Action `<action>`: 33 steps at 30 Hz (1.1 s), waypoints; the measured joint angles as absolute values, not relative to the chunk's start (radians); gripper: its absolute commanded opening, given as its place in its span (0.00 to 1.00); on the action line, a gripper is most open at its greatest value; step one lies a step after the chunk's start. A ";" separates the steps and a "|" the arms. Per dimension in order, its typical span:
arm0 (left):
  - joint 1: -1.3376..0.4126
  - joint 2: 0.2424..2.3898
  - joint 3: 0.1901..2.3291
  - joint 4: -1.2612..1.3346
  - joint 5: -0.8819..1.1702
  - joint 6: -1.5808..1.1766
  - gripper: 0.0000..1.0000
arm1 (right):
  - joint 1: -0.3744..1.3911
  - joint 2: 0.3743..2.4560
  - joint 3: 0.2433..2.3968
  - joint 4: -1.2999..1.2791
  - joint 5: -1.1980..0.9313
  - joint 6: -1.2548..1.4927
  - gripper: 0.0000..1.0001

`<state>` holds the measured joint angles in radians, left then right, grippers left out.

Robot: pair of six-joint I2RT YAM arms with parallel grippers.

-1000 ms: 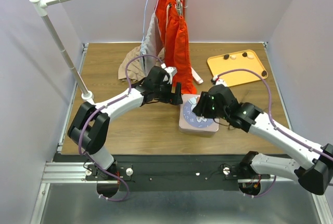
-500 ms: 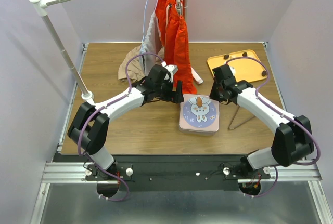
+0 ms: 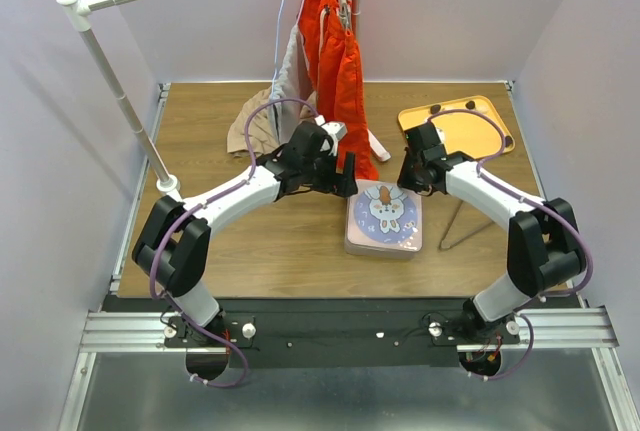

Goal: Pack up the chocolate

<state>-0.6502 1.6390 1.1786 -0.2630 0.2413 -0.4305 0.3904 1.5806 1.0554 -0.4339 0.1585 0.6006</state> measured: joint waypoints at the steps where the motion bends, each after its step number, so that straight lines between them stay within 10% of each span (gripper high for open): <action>1: -0.656 1.640 1.184 -0.265 0.241 -0.430 0.97 | 0.390 1.581 1.055 -0.432 0.158 0.601 0.14; 33: -0.725 1.880 1.372 -0.218 0.320 -0.438 0.89 | 0.372 1.274 0.984 -0.526 0.215 0.601 0.15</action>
